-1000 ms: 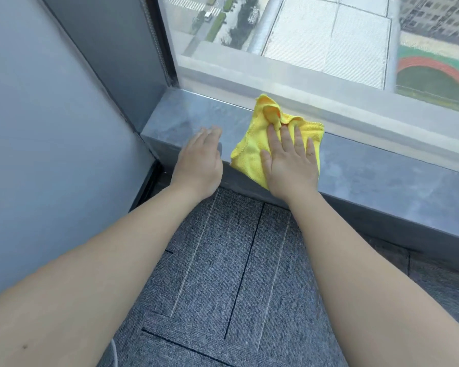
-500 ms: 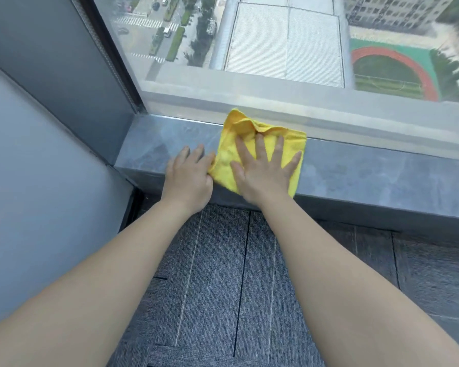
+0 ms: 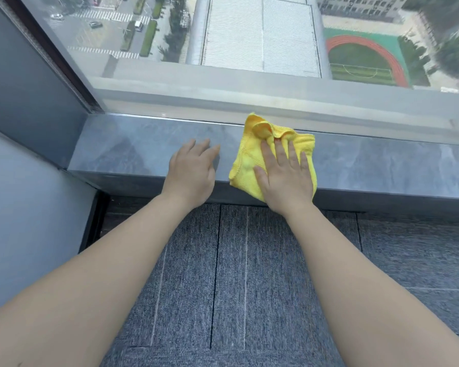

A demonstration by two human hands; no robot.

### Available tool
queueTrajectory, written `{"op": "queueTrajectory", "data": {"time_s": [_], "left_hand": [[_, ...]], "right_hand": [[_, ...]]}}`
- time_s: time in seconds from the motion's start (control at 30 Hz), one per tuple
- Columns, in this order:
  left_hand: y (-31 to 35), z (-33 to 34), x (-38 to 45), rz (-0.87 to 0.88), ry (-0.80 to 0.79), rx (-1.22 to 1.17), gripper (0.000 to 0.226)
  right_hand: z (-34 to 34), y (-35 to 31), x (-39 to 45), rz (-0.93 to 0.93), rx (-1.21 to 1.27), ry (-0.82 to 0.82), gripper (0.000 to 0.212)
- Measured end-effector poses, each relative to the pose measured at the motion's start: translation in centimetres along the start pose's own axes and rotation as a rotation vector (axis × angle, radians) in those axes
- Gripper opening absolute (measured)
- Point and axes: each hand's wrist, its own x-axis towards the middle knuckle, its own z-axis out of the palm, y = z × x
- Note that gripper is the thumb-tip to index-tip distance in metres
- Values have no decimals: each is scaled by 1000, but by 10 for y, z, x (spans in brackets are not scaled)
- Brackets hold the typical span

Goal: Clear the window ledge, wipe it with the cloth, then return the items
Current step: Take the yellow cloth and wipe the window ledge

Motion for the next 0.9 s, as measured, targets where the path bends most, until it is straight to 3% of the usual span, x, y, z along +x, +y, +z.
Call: {"op": "queueTrajectory", "data": {"time_s": [0.23, 0.4, 0.5, 0.73, 0.83, 0.9], "left_hand": [[22, 10, -2, -8, -49, 41, 44], [9, 2, -5, -50, -50, 87, 44], [-4, -3, -1, -71, -51, 121, 44], [-10, -3, 1, -61, -70, 133, 40], [-3, -6, -2, -46, -84, 78, 30], [5, -6, -7, -24, -126, 51, 36]], "right_hand": [[-6, 48, -14, 228, 8, 7, 59], [-14, 21, 8, 435, 133, -61, 60], [-14, -4, 20, 377, 121, -61, 58], [-5, -31, 4, -20, 35, -59, 54], [-10, -31, -5, -40, 28, -147, 56], [-13, -32, -8, -40, 42, -185, 57]]}}
